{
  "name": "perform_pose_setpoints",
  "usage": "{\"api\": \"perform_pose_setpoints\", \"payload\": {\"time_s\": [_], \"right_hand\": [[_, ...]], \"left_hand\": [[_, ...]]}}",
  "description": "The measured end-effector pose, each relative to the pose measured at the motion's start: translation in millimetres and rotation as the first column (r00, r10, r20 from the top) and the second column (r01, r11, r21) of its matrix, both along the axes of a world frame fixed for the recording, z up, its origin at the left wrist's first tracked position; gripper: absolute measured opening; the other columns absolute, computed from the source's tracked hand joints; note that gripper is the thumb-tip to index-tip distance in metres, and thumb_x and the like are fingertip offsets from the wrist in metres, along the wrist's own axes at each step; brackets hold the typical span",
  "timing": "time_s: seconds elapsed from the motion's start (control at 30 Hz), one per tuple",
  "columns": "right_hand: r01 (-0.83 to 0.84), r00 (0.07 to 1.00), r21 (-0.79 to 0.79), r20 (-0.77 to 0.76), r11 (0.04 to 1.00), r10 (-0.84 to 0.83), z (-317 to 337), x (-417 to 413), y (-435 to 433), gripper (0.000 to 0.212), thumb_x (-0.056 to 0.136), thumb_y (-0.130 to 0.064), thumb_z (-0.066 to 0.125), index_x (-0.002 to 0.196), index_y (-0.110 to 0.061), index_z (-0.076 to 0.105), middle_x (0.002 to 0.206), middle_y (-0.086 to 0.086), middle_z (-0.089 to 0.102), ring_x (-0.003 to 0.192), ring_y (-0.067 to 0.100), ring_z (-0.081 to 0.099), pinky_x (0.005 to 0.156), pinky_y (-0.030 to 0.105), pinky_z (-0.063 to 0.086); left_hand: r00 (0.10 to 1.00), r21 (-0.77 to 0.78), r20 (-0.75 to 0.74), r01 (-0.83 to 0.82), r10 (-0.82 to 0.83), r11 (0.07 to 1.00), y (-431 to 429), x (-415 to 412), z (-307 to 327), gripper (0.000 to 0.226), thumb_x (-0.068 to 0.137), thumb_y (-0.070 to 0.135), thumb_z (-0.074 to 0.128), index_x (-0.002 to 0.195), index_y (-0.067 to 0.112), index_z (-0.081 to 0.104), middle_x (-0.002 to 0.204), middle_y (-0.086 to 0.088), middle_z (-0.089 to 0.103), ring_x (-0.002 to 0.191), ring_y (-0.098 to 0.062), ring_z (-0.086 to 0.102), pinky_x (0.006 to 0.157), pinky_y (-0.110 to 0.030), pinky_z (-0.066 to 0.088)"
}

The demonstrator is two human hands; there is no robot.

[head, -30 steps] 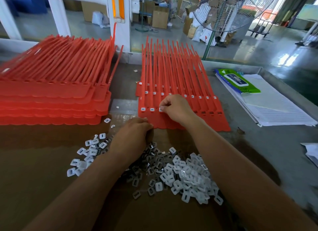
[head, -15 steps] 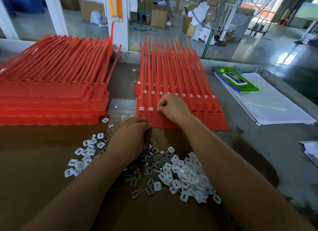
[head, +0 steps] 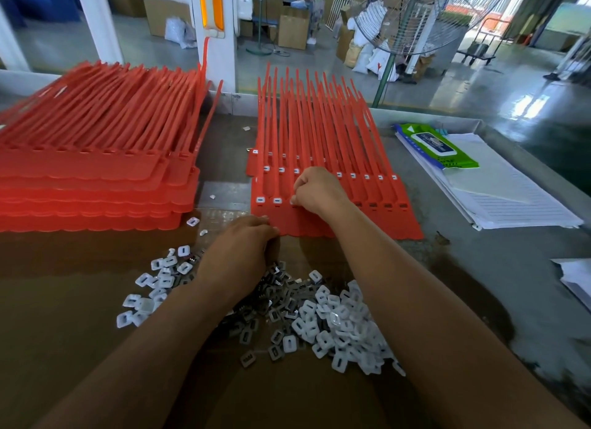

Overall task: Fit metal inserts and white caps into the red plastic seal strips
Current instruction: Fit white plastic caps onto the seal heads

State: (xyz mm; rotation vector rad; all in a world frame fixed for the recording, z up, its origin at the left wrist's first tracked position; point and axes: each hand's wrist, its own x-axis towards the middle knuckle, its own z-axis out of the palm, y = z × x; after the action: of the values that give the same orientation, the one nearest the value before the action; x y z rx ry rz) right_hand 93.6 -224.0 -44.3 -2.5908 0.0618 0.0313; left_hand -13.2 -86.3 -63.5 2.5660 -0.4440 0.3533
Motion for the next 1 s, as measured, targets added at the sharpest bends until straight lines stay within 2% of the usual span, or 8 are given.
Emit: {"api": "perform_pose_setpoints", "payload": {"time_s": [0.07,0.17,0.3,0.43,0.63,0.73,0.83,1.0], "right_hand": [[-0.028,0.999,0.001,0.015,1.000,0.028,-0.3,-3.7,-1.4,0.005,0.083,-0.012,0.062,0.081,-0.010,0.067,0.091,0.004,0.065,0.081,0.017,0.060,0.065,0.028,0.043],[-0.096,0.995,0.056,0.047,0.994,0.094,1.9,-16.4,-6.4,0.023,0.084,-0.014,0.063,0.066,-0.023,0.053,0.084,-0.007,0.055,0.083,0.011,0.052,0.071,0.027,0.041],[-0.188,0.981,0.203,-0.001,0.961,0.193,14.7,-34.9,-16.0,0.020,0.086,-0.013,0.061,0.071,-0.025,0.056,0.084,-0.010,0.054,0.089,0.009,0.051,0.076,0.025,0.038],[-0.281,0.959,0.166,0.017,0.945,0.283,26.5,-60.6,-26.7,0.009,0.086,-0.017,0.062,0.081,-0.025,0.059,0.087,-0.014,0.056,0.087,0.004,0.052,0.067,0.016,0.036],[-0.404,0.908,0.125,-0.069,0.906,0.414,34.9,-109.7,-45.4,0.011,0.083,-0.022,0.065,0.080,-0.031,0.060,0.079,-0.014,0.062,0.071,-0.006,0.057,0.064,0.010,0.045],[-0.444,0.880,0.161,-0.107,0.881,0.463,32.2,-124.4,-52.1,0.014,0.080,-0.017,0.069,0.077,-0.030,0.064,0.068,-0.016,0.063,0.062,-0.011,0.057,0.060,0.004,0.042],[-0.438,0.873,0.219,-0.124,0.872,0.471,27.9,-132.1,-55.2,0.016,0.078,-0.015,0.070,0.078,-0.030,0.067,0.067,-0.022,0.064,0.063,-0.011,0.058,0.059,0.004,0.042],[-0.447,0.860,0.205,-0.171,0.871,0.482,22.3,-132.4,-51.3,0.019,0.076,-0.014,0.073,0.082,-0.032,0.067,0.076,-0.017,0.064,0.067,-0.012,0.057,0.059,0.003,0.041]], "left_hand": [[1.000,0.003,0.003,-0.002,0.002,1.000,-0.4,-0.2,0.3,0.033,0.076,-0.006,0.054,0.102,0.010,0.068,0.110,-0.011,0.064,0.103,-0.027,0.055,0.082,-0.029,0.039],[1.000,0.010,-0.007,0.001,-0.001,1.000,-0.1,0.7,-0.3,0.034,0.079,-0.003,0.053,0.107,0.012,0.066,0.115,-0.009,0.061,0.108,-0.026,0.053,0.085,-0.029,0.038],[1.000,0.023,-0.012,-0.004,0.004,1.000,0.3,1.8,-1.9,0.035,0.081,0.001,0.053,0.111,0.015,0.064,0.121,-0.007,0.059,0.113,-0.024,0.051,0.091,-0.030,0.038],[1.000,0.035,-0.023,-0.001,0.002,0.999,0.2,3.5,-3.5,0.035,0.084,0.003,0.051,0.114,0.016,0.062,0.126,-0.006,0.056,0.118,-0.021,0.048,0.096,-0.030,0.035],[0.997,0.053,-0.069,-0.028,0.031,0.998,0.1,5.9,-5.8,0.040,0.087,0.004,0.044,0.122,0.019,0.056,0.136,-0.002,0.047,0.126,-0.017,0.039,0.103,-0.029,0.029],[0.996,0.054,-0.086,-0.032,0.036,0.998,0.0,6.2,-5.3,0.043,0.086,0.002,0.042,0.123,0.019,0.055,0.137,-0.002,0.045,0.127,-0.018,0.038,0.104,-0.030,0.028],[0.995,0.058,-0.097,-0.033,0.038,0.998,0.2,6.7,-5.5,0.043,0.086,0.002,0.042,0.124,0.019,0.054,0.138,-0.002,0.044,0.127,-0.018,0.037,0.105,-0.030,0.027],[0.994,0.059,-0.101,-0.029,0.035,0.998,0.8,7.4,-5.7,0.043,0.086,0.001,0.042,0.123,0.019,0.054,0.138,-0.002,0.044,0.127,-0.018,0.038,0.105,-0.031,0.027]]}}
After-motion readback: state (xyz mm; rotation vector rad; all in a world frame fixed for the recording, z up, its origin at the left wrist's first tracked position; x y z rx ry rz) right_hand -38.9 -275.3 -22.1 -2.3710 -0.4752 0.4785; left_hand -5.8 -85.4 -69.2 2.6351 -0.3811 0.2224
